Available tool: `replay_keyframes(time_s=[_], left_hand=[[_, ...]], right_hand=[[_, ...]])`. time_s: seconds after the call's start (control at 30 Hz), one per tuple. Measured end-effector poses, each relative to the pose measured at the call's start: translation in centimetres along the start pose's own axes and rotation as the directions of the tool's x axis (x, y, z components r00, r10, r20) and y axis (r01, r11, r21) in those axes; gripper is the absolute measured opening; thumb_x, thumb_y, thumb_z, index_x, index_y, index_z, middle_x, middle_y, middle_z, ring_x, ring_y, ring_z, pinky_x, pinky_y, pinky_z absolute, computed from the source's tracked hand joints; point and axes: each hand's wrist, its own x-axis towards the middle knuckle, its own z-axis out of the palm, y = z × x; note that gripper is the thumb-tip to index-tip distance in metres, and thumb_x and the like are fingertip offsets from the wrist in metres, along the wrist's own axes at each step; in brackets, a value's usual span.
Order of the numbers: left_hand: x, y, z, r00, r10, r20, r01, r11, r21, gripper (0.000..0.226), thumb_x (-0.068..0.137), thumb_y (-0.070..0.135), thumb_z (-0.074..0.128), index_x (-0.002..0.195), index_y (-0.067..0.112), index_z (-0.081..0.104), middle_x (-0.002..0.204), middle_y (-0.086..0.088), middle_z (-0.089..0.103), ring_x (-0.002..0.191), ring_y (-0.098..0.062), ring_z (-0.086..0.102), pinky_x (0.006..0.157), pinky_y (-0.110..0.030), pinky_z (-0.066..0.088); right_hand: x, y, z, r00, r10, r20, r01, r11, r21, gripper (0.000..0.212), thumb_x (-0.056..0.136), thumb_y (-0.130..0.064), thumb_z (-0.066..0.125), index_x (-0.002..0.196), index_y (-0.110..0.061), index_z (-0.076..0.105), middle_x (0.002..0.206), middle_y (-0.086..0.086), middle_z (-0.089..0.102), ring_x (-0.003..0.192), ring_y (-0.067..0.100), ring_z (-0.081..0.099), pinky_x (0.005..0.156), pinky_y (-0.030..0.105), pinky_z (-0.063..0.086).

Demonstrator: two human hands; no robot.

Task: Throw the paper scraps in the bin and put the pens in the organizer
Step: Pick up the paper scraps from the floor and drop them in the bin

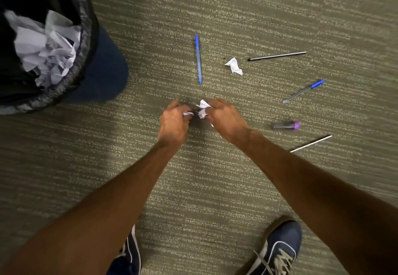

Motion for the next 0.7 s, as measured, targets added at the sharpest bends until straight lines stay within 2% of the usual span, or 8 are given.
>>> replay_keyframes(time_s=[0.07,0.13,0.27,0.3,0.4,0.5,0.57,0.7], left_hand=[[-0.3,0.0,-0.9,1.0,-0.019,-0.007,0.019,1.0,-0.006,0.029,0.097,0.015,0.065,0.125,0.011,0.07,0.131,-0.011,0.061,0.111,-0.02,0.064,0.102,-0.031,0.051],[-0.8,0.0,-2.1,1.0,-0.011,-0.024,0.011,1.0,-0.014,0.03,0.097,0.017,0.066,0.125,0.01,0.071,0.131,-0.011,0.062,0.111,-0.02,0.065,0.104,-0.029,0.049],[-2.3,0.4,-5.1,0.996,0.012,-0.086,-0.021,0.993,-0.115,0.025,0.092,0.013,0.072,0.116,0.009,0.075,0.122,-0.012,0.067,0.104,-0.02,0.067,0.101,-0.023,0.048],[-2.8,0.6,-6.0,0.995,0.018,-0.096,-0.031,0.991,-0.133,0.024,0.091,0.013,0.073,0.115,0.009,0.076,0.12,-0.012,0.068,0.1,-0.02,0.068,0.099,-0.02,0.049],[-4.4,1.3,-9.0,0.99,0.047,-0.136,-0.072,0.98,-0.188,0.021,0.089,0.011,0.076,0.109,0.007,0.078,0.112,-0.011,0.069,0.083,-0.012,0.06,0.084,0.005,0.04],[-5.9,2.0,-12.3,0.987,0.058,-0.151,-0.094,0.966,-0.239,0.022,0.087,0.012,0.078,0.108,0.008,0.079,0.105,-0.007,0.068,0.08,-0.011,0.059,0.075,0.009,0.038],[-6.6,2.4,-15.0,0.985,0.024,-0.168,-0.074,0.952,-0.298,0.022,0.085,0.014,0.08,0.106,0.009,0.08,0.102,-0.004,0.068,0.077,-0.01,0.061,0.072,0.006,0.042],[-7.8,2.5,-20.6,0.965,-0.049,-0.258,-0.071,0.899,-0.433,0.021,0.081,0.01,0.083,0.102,0.01,0.08,0.097,-0.001,0.067,0.073,-0.003,0.062,0.069,0.002,0.045]], right_hand=[[-0.1,0.2,-0.5,0.993,0.117,0.006,-0.117,0.99,0.078,0.02,0.103,-0.019,0.051,0.109,-0.008,0.067,0.112,0.009,0.066,0.089,0.017,0.065,0.078,0.028,0.058],[-0.2,0.0,-1.7,0.954,0.299,0.02,-0.296,0.927,0.231,0.021,0.101,-0.024,0.057,0.109,-0.01,0.07,0.094,0.004,0.068,0.07,0.012,0.064,0.053,0.019,0.051],[-1.7,-1.3,-4.8,0.9,0.429,-0.071,-0.308,0.744,0.593,0.022,0.091,-0.023,0.071,0.103,-0.005,0.076,0.09,0.005,0.074,0.061,0.015,0.068,0.054,0.032,0.056],[-2.1,-1.8,-5.7,0.882,0.467,-0.053,-0.305,0.654,0.693,0.023,0.089,-0.019,0.074,0.104,-0.002,0.076,0.094,0.005,0.075,0.057,0.014,0.069,0.049,0.029,0.056],[-3.4,-3.9,-8.8,0.835,0.544,0.079,-0.293,0.318,0.902,0.022,0.085,-0.006,0.075,0.103,0.007,0.073,0.104,0.016,0.074,0.05,0.012,0.066,0.046,0.018,0.054],[-4.4,-6.6,-12.4,0.806,0.561,0.188,-0.294,0.103,0.95,0.017,0.082,-0.005,0.077,0.097,0.004,0.073,0.102,0.015,0.074,0.053,0.013,0.064,0.057,0.022,0.059],[-5.0,-8.7,-14.9,0.801,0.558,0.216,-0.267,0.01,0.964,0.015,0.081,-0.005,0.077,0.094,-0.001,0.074,0.099,0.012,0.076,0.061,0.015,0.066,0.063,0.026,0.061],[-5.3,-13.2,-19.3,0.819,0.518,0.247,-0.207,-0.135,0.969,0.02,0.083,-0.001,0.072,0.102,0.004,0.072,0.103,0.009,0.076,0.078,0.02,0.069,0.071,0.031,0.063]])
